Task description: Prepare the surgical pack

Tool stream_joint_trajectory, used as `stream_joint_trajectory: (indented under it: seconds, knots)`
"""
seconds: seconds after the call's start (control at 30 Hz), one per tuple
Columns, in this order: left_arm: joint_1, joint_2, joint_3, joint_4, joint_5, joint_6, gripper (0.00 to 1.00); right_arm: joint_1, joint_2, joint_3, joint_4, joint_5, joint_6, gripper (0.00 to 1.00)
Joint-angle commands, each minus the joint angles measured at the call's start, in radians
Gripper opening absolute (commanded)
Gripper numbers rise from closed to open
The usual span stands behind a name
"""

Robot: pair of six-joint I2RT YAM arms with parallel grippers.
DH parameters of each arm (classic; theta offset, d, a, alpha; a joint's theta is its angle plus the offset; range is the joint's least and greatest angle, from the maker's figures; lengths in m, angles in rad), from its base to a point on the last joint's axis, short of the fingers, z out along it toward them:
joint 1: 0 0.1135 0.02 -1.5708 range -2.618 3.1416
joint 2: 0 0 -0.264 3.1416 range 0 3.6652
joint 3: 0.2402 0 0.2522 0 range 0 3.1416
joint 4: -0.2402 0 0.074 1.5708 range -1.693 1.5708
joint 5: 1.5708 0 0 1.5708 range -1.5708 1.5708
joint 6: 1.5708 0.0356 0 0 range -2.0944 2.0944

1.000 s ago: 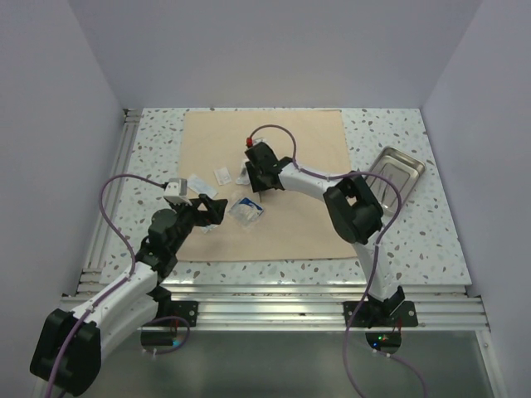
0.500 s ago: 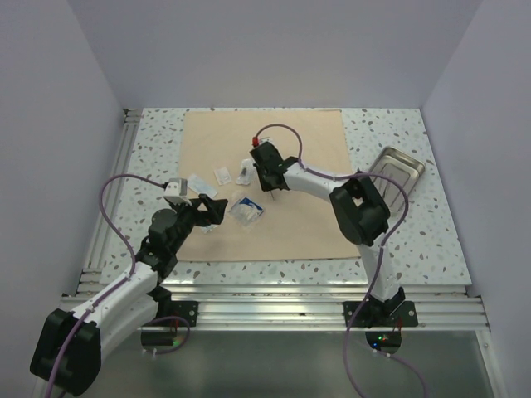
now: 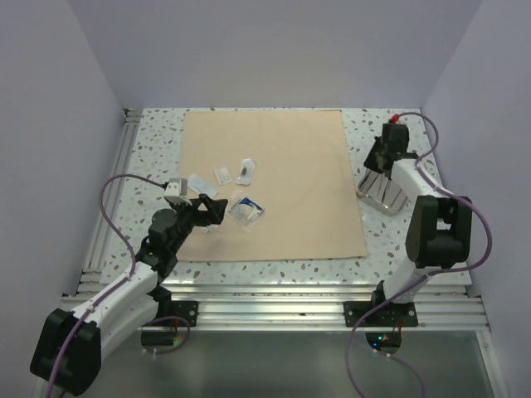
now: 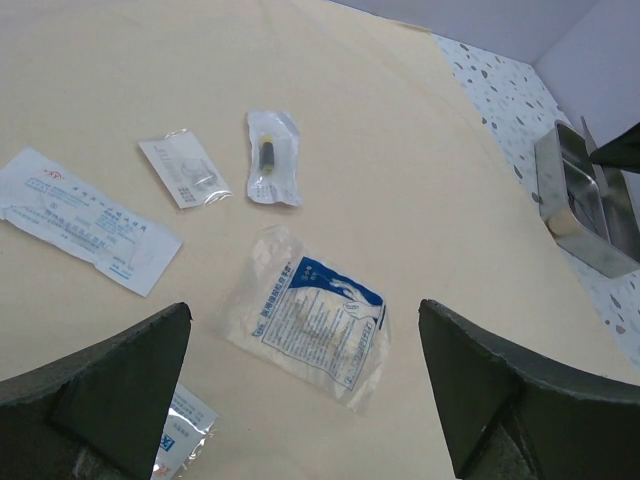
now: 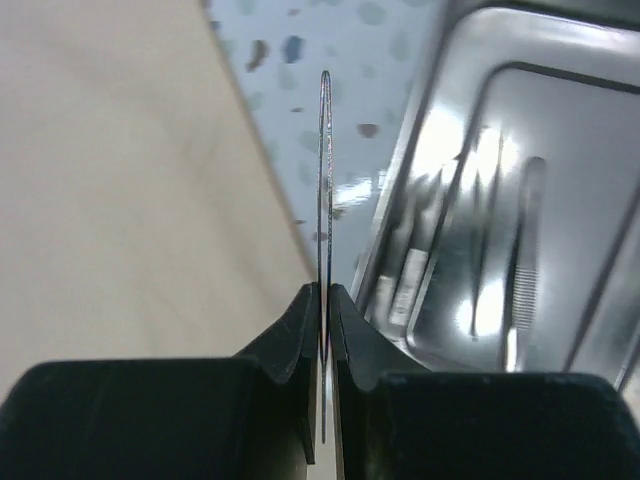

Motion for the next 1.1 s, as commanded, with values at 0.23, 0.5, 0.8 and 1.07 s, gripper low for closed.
stream_joint_trajectory:
  seconds: [0.23,0.5,0.8,1.07]
  knots:
    - [-0.006,0.005,0.028,0.038,0.004,0.014,1.00,-0.120,0.023,-0.106,0.049,0.073,0.106,0.02]
    - [-0.006,0.009,0.028,0.038,0.002,0.017,1.00,-0.120,0.098,-0.068,0.015,0.101,0.078,0.20]
    - [-0.006,0.006,0.028,0.035,0.001,0.015,1.00,-0.114,-0.053,-0.100,0.018,0.084,0.034,0.45]
    - [-0.006,0.029,0.032,0.038,0.005,0.009,1.00,0.070,-0.206,-0.125,0.033,-0.180,-0.061,0.58]
